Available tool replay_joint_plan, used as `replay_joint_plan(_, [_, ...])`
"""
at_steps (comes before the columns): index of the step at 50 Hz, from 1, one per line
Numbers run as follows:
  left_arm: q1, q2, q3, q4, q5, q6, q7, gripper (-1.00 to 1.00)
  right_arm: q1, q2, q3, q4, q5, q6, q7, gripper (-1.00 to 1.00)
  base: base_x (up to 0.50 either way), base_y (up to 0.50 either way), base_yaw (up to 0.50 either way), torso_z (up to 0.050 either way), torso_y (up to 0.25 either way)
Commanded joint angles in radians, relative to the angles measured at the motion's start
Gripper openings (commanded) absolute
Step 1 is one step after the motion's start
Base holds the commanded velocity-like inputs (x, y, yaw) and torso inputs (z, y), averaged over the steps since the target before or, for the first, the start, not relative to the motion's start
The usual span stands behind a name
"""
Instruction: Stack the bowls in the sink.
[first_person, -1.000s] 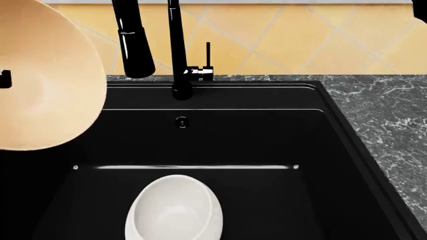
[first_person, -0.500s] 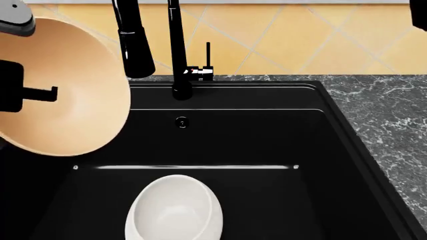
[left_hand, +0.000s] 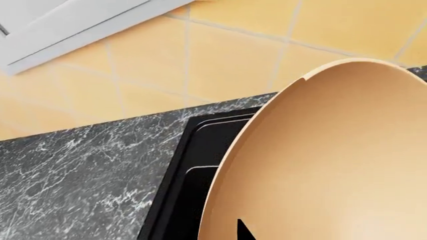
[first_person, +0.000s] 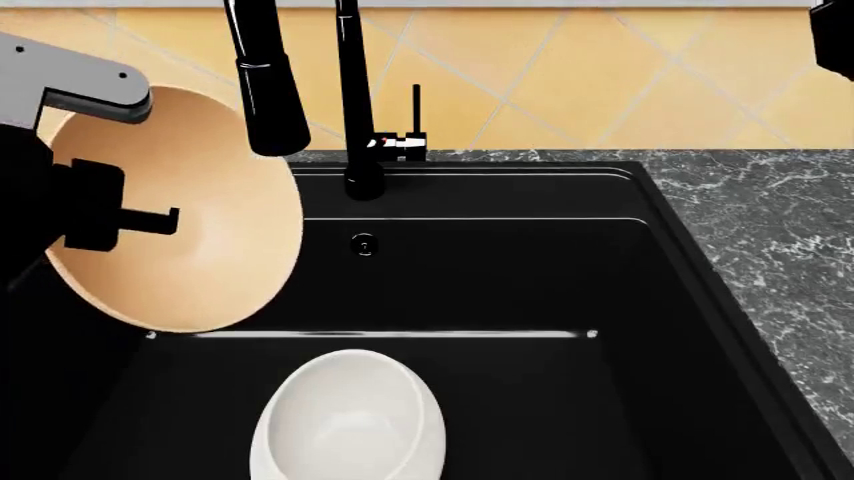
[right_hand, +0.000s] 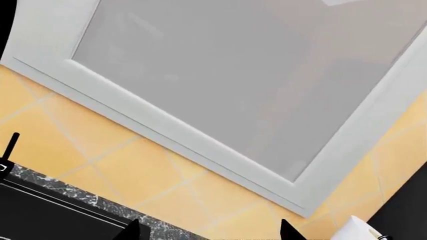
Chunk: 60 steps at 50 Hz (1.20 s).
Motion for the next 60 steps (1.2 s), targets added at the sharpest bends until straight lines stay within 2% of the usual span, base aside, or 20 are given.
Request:
replay_joint_plan(1, [0.070,0.006,-0.001,0.018,0.056,0.074,0.049,-1.00,0.000,0.006,-0.013,-0.010,0.002,-0.009,0.000,1.00,0.00,0.00,0.00,0.000,0.000])
replay_joint_plan(21, [0.189,0.027,-0.023,0.031,0.083,0.213,0.188,-1.00,-0.002,0.012,-0.025,-0.018,0.006,-0.019,-0.002,1.00,0.00,0.00,0.00,0.000,0.000])
replay_joint_plan(37, [0.295,-0.002,-0.042,0.068,0.083,0.337,0.287,-1.00,-0.009,0.022,-0.032,-0.029,-0.003,-0.027,-0.012,1.00,0.00,0.00,0.00,0.000,0.001])
replay_joint_plan(60, [0.332,0.002,-0.056,0.077,0.027,0.367,0.359,-1.00,-0.017,0.036,-0.047,-0.049,-0.014,-0.038,-0.023,1.00,0.00,0.00,0.00,0.000,0.000])
